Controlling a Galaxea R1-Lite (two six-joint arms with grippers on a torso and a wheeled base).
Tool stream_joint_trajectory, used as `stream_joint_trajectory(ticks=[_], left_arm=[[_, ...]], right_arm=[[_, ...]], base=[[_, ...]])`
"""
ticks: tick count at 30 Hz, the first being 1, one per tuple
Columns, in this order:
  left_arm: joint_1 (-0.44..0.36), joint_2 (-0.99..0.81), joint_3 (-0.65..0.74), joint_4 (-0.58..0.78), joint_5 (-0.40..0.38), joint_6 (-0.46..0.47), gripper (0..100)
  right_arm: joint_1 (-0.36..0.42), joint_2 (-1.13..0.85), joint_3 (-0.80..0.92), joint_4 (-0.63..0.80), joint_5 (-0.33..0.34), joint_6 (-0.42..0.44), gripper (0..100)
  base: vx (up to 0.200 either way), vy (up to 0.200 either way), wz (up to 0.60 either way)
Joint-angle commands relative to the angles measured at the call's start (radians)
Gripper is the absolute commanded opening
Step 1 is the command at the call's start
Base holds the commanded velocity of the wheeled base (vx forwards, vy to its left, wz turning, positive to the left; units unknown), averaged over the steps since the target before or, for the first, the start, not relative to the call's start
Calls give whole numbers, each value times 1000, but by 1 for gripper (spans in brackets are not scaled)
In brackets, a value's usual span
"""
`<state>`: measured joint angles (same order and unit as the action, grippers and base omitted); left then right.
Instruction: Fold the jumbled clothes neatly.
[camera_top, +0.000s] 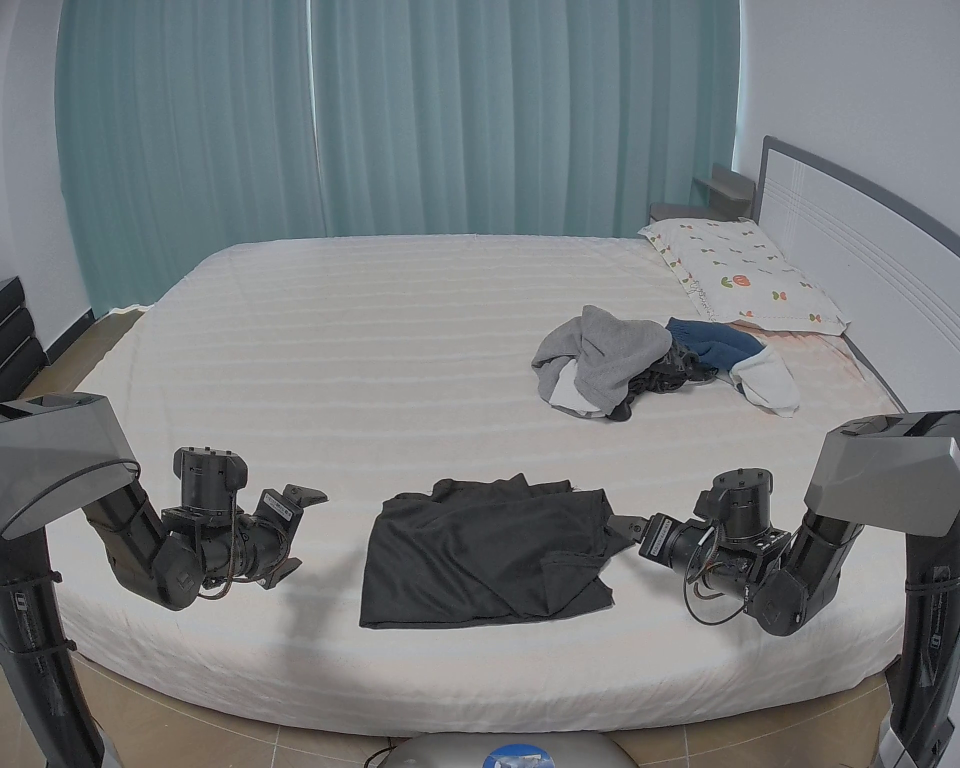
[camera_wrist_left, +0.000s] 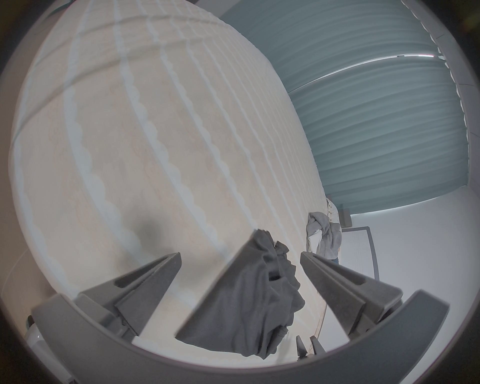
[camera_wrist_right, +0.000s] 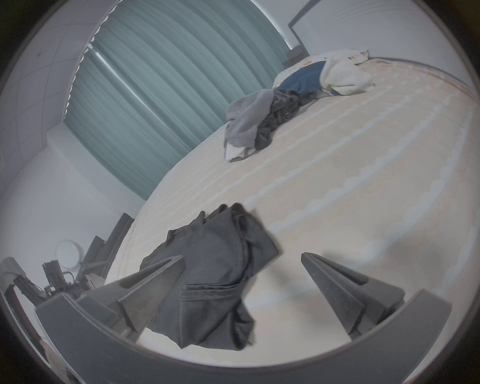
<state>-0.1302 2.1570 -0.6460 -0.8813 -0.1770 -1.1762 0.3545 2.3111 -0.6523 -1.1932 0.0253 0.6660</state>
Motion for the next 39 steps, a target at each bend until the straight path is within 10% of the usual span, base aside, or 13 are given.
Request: stream_joint_trajectory(ticks=[1, 15, 39], left_arm=[[0, 3, 0, 1, 1, 0, 100], [-6, 15, 2, 1, 4, 29, 100], [-6, 17, 2, 1, 5, 30, 100]], right_arm=[[43, 7, -18, 6, -61, -43, 100], [84, 39, 3, 75, -209, -258, 100], [-94, -94, 224, 211, -245, -513, 100]], base=[[0, 200, 0], [0, 86, 0], [0, 0, 0]])
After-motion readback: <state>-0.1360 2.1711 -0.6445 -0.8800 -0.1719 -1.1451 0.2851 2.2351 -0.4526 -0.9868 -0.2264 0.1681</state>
